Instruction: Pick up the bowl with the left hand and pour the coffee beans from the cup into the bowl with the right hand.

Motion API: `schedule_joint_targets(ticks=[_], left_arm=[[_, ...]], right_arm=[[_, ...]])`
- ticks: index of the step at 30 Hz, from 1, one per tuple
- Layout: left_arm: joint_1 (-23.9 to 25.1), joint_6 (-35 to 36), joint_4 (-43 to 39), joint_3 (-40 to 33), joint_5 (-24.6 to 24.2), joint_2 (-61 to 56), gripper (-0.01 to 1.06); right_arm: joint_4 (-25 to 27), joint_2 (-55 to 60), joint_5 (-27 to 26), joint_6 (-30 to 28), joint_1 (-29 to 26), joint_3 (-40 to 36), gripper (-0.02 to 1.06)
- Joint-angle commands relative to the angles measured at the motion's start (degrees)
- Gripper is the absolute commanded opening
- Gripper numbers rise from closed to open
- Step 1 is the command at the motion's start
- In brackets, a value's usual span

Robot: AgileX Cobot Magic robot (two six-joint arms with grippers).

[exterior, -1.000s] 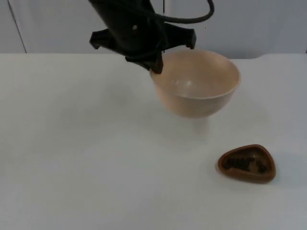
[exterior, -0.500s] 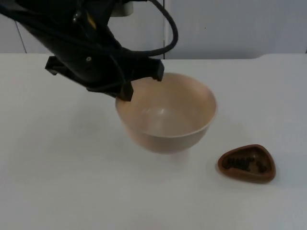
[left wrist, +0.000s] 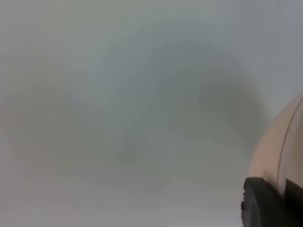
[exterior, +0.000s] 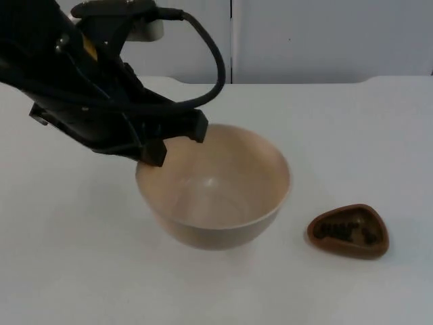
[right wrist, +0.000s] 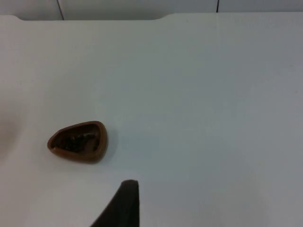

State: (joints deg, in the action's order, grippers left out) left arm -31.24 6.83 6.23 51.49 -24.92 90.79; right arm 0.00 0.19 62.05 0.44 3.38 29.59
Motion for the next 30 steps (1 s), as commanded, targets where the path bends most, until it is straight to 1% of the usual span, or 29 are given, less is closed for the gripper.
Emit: schedule_joint_targets(ticks=[1, 2, 5, 7, 14, 17, 30], left_arm=[[-3.23, -0.55, -0.95, -0.28, 0.17, -0.83, 0.0], [-3.23, -0.55, -0.95, -0.28, 0.17, -0.83, 0.0], [-5.6, -0.55, -1.99, -0.28, -0.79, -0.83, 0.0], [-5.98, 0.0, -2.77, -0.28, -1.52, -0.83, 0.0], [-5.98, 0.0, -3.49, -0.28, -1.77, -1.07, 0.0], [-5.98, 0.0, -3.93, -0.28, -3.26, -1.06, 0.0], [-5.98, 0.0, -4.06, -0.28, -3.27, -1.06, 0.0]], right_arm=[[0.0, -0.19, -0.27, 0.32, -0.33, -0.01, 1.05], [0.0, -0.19, -0.27, 0.32, -0.33, -0.01, 1.05], [0.0, -0.19, -0.27, 0.32, -0.33, -0.01, 1.05], [0.0, -0.19, -0.27, 0.32, -0.33, -0.01, 1.05], [0.0, -0.19, -0.27, 0.32, -0.33, -0.01, 1.05], [0.0, -0.19, -0.27, 0.32, -0.33, -0.01, 1.05], [0.0, -0.19, -0.41, 0.31, -0.33, -0.01, 1.05]])
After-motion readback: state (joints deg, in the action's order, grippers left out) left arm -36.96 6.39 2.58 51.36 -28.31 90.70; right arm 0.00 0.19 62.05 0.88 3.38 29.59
